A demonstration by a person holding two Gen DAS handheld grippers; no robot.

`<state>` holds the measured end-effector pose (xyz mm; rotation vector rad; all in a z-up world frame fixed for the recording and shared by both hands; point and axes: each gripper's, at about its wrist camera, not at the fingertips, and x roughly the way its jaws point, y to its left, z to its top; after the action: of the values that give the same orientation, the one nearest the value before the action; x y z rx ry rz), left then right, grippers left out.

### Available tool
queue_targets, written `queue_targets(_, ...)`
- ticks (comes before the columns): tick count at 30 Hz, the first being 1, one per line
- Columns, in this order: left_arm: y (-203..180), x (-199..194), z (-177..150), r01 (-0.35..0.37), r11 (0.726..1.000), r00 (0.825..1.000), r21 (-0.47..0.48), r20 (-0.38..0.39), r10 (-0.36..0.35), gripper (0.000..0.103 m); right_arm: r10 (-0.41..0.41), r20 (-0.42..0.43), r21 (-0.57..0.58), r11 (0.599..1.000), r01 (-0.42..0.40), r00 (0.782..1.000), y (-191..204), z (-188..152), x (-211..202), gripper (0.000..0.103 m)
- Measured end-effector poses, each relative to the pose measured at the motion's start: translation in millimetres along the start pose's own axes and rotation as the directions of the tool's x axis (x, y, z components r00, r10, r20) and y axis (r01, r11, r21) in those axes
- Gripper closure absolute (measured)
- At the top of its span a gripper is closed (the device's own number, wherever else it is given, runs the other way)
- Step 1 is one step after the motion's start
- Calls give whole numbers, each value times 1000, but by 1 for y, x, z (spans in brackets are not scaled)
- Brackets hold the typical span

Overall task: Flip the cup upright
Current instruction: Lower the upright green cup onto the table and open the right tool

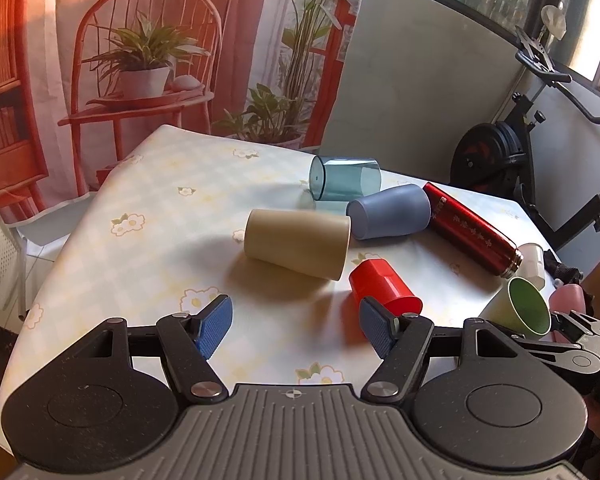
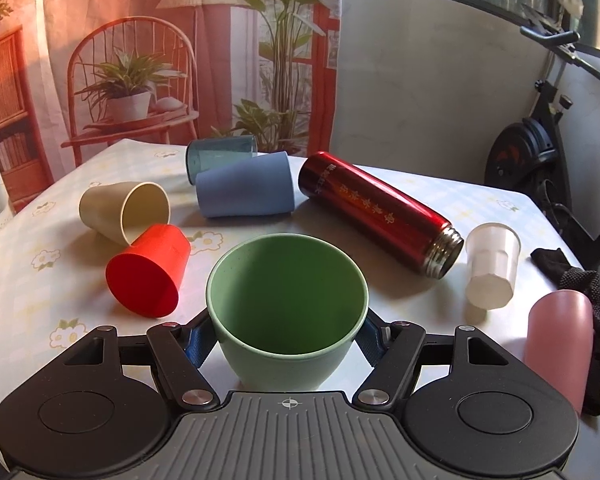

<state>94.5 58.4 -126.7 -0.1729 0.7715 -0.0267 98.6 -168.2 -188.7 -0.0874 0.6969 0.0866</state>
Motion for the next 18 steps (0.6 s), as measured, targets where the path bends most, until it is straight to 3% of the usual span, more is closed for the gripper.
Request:
queue_targets(15,1,-1,0,0,1000,1000,-5,2,0,30,20,-29,68,998,-18,999,-5,2,-1,37)
queue_targets(18,1,-3,1,3,1000,1000,-7,3,-3,30,22,-32,79,997,-20,999,-6,4,-3,30)
